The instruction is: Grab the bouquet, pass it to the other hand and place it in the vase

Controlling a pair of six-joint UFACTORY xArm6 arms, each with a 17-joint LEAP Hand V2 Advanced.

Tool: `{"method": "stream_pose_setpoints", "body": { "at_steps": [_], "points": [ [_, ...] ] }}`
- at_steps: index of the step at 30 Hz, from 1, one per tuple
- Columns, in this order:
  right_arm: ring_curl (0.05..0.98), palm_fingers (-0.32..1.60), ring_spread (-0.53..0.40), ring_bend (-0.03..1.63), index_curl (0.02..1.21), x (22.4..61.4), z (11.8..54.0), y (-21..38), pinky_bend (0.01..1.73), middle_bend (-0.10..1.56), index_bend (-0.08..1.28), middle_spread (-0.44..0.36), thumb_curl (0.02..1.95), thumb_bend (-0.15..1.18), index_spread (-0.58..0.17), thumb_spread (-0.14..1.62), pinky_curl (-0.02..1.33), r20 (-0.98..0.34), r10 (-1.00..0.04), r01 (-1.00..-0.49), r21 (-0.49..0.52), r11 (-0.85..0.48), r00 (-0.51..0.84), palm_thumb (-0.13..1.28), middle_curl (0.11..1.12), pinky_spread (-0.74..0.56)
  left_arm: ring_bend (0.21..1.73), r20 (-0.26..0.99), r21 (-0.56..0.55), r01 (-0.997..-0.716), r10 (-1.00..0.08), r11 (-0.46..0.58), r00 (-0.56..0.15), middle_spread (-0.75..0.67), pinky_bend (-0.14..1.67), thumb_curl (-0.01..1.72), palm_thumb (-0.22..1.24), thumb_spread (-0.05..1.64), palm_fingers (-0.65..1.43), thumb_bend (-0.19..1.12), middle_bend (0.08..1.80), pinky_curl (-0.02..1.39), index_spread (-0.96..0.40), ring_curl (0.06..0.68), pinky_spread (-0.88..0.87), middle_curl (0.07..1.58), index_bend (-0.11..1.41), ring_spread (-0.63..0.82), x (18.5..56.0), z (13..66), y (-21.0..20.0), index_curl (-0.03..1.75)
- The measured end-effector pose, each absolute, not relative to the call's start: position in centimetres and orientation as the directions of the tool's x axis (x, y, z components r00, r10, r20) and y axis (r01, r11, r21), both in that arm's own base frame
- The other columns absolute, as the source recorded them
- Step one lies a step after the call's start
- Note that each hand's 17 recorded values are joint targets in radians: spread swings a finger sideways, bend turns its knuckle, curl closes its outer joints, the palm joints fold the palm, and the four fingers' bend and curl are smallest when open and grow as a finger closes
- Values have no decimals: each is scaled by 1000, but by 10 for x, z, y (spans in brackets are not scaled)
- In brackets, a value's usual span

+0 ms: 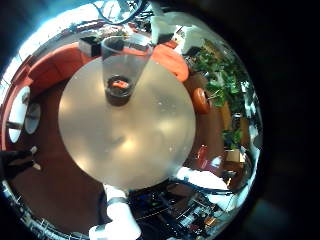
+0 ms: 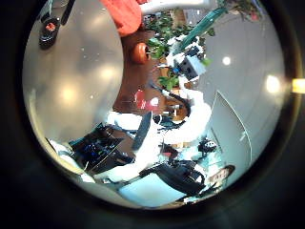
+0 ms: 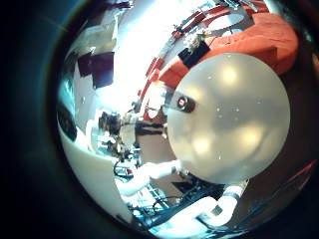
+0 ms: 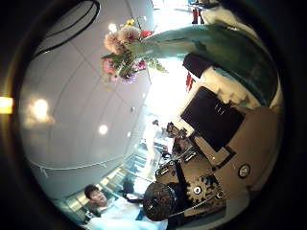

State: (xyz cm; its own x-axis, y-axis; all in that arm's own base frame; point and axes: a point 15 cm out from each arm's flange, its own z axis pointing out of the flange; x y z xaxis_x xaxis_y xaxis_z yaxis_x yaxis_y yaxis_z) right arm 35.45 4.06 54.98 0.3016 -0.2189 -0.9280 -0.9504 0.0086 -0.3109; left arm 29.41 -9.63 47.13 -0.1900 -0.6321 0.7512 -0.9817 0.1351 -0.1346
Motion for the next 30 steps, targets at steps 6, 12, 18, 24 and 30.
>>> {"method": "stream_pose_setpoints", "body": {
  "at_steps": [6,12,18,24,30],
  "points": [
    [691,1130,-183,1482,896,336,540,66,1266,1383,1195,-132,1189,0,-221,869,876,-938,-123,-942,-308,-130,324,1147,811,-180,715,829,-146,-976,-519,162,-210,367,441,284,125,996,106,-37,244,393,146,246,407,349,138,454,294,478,-122,245],
    [692,1130,-184,1486,893,323,530,84,1249,1385,1197,-132,1219,-3,-220,865,904,-948,-66,-935,-295,-198,313,1145,808,-184,725,897,-179,-972,-381,149,-224,383,449,291,112,962,97,-30,260,387,158,237,419,357,145,455,295,497,-143,247],
    [693,1134,-184,1484,887,312,525,100,1231,1389,1205,-132,1244,-4,-217,863,929,-946,-39,-918,-303,-257,323,1142,804,-187,731,942,-222,-965,-225,140,-250,386,455,299,118,952,87,-26,266,382,160,230,429,362,151,464,296,518,-160,253],
    [693,1135,-184,1483,881,302,515,112,1218,1390,1209,-131,1264,-4,-215,862,951,-958,2,-914,-274,-299,287,1139,800,-191,733,967,-248,-964,-26,93,-252,387,461,308,142,933,80,-25,273,378,171,225,440,364,149,479,299,548,-155,256],
    [694,1135,-184,1482,876,291,508,127,1205,1392,1211,-131,1281,-4,-213,862,971,-965,35,-901,-257,-351,262,1136,798,-194,750,975,-221,-970,60,101,-216,396,463,316,175,931,86,-25,284,372,190,221,443,366,148,486,305,554,-155,256]
  ]
}}
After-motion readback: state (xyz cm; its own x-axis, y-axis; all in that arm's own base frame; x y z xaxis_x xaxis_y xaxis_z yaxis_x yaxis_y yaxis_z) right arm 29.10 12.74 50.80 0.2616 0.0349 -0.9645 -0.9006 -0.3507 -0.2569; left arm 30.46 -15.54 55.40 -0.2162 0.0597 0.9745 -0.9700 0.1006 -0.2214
